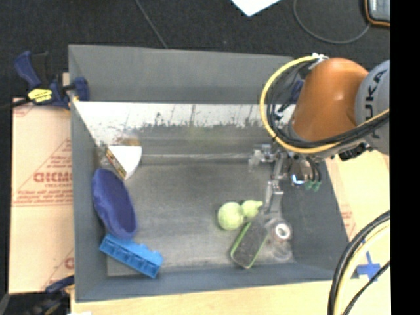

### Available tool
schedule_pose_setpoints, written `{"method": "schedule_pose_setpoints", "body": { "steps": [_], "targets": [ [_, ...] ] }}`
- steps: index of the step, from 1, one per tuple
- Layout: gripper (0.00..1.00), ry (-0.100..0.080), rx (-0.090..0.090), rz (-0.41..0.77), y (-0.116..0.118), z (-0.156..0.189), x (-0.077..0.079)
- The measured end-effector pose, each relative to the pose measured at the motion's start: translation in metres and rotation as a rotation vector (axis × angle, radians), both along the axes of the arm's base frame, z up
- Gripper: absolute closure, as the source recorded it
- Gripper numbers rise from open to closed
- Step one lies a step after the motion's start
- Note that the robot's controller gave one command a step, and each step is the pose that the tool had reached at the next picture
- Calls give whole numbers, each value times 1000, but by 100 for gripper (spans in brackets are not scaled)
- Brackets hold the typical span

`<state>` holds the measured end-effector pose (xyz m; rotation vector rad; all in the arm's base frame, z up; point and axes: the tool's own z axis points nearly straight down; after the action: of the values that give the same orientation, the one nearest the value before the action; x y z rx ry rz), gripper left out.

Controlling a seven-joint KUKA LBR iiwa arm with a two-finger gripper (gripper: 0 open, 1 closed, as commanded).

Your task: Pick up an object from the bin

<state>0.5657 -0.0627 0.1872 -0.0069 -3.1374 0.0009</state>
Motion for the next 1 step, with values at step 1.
{"method": "schedule_pose_setpoints", "body": {
  "steps": [1],
  "targets": [
    [0, -8, -1, 3, 0, 5, 2]
  ]
}}
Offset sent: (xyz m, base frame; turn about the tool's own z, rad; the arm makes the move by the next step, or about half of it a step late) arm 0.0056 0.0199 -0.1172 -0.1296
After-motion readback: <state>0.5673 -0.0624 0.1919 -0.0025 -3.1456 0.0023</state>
